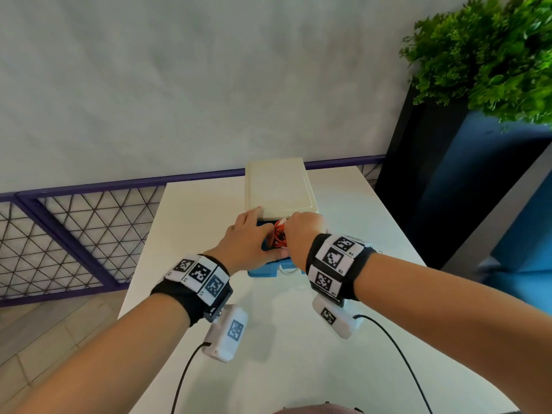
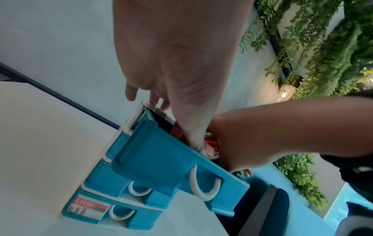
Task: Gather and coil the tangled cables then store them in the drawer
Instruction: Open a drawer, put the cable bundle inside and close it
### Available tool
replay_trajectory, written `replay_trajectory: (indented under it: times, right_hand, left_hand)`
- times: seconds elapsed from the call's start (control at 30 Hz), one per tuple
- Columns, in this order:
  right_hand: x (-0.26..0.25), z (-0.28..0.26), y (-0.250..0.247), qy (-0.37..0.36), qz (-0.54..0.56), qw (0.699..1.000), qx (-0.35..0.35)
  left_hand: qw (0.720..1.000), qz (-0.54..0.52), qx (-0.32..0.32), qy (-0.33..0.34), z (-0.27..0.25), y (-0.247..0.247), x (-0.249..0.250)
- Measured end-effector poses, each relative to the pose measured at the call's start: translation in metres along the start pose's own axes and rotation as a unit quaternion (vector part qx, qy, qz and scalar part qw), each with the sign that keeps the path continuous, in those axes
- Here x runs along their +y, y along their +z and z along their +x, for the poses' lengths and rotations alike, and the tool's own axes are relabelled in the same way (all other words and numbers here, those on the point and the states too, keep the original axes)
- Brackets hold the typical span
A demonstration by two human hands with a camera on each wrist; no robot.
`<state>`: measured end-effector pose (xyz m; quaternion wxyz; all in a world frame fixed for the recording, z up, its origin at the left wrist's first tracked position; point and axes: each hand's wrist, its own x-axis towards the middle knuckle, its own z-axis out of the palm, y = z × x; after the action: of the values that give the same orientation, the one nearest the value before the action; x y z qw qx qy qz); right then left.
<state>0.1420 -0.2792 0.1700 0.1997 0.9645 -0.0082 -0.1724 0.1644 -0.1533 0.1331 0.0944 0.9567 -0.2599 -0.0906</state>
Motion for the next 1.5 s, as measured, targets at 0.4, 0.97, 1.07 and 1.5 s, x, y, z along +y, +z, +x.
replay_trajectory:
  times: [0.4, 0.97, 1.07, 1.5]
  right_hand:
    - [0.013, -0.015, 0.025, -0.098, 0.231, 0.963, 0.099]
    - [-0.013, -0.008, 0.063, -0.142, 0.258, 0.918, 0.267]
    - [-0.018, -0.005, 0.069, -0.143, 0.271, 0.918, 0.251]
    - [0.021, -0.014, 0.057, -0.25, 0.069, 0.945, 0.198]
  left_hand:
    - [0.984, 0.132, 0.12, -0.009, 0.009, 0.015, 0.002]
    - [0.986, 0.137, 0.086, 0.042, 0.006, 0.007, -0.001]
    - [0.988, 0.127, 0.073, 0.042, 0.004, 0.005, -0.002]
    - [0.976, 0.199, 0.085, 0.038, 0.01, 0.009, 0.001]
